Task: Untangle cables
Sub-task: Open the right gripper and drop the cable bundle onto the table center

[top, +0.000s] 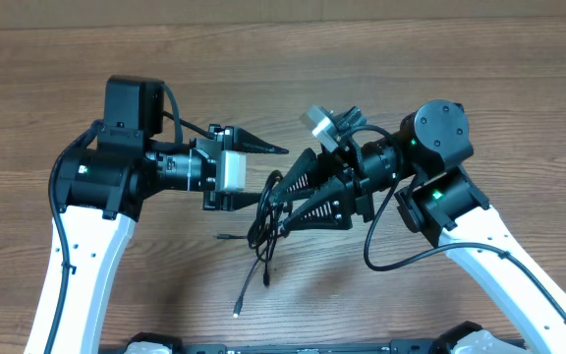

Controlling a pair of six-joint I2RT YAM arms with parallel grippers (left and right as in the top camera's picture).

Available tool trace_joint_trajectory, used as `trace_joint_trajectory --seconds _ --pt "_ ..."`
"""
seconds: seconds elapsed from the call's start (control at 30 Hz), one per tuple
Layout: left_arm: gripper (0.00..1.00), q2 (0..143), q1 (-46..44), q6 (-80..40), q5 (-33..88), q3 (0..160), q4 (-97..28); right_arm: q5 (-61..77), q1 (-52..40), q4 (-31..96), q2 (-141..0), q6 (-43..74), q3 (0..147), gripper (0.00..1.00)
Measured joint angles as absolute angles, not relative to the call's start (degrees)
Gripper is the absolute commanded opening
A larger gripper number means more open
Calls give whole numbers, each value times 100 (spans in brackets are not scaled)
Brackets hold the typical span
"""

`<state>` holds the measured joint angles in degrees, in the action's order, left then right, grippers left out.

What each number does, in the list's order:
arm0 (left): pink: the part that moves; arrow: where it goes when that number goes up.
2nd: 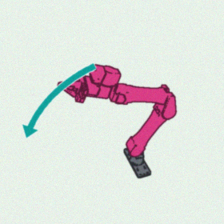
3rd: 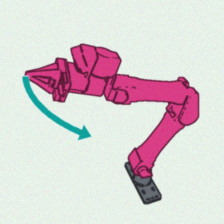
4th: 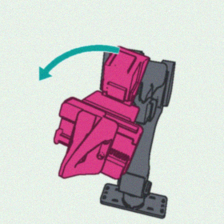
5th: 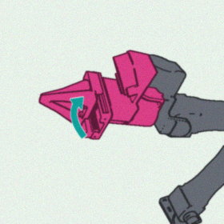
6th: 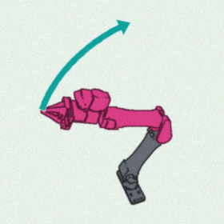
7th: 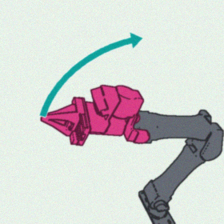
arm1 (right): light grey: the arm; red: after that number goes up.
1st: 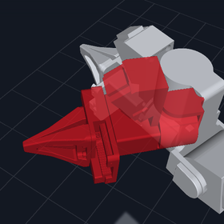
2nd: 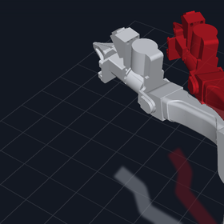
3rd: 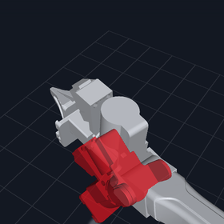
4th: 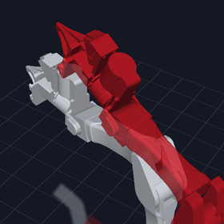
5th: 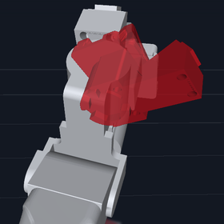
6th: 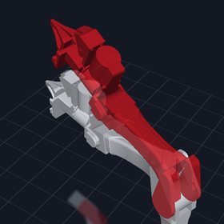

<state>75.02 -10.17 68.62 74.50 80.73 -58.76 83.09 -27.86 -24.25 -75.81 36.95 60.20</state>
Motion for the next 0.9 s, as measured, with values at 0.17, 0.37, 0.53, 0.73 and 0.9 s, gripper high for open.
trace_joint_trajectory --seconds 0.17,0.37,0.53,0.73,0.9 --pt "56 7516 -1057 6820 7638 8064 -5872 7505 -2779 -2425 -7577 3697 6036 55" --pt "50 7533 -1033 6788 7601 8062 -5846 6928 -2823 -2445 -7579 3758 6038 55" --pt "49 7535 -1033 6792 7609 8062 -5760 6858 -2834 -2453 -7542 3804 6038 55" --pt "74 7535 -1033 6785 7314 8060 -5714 6650 -2781 -2119 -7544 3839 6049 53" --pt "100 7511 -816 6311 7140 8066 -5474 6189 -2327 -1157 -7640 3769 6051 54"
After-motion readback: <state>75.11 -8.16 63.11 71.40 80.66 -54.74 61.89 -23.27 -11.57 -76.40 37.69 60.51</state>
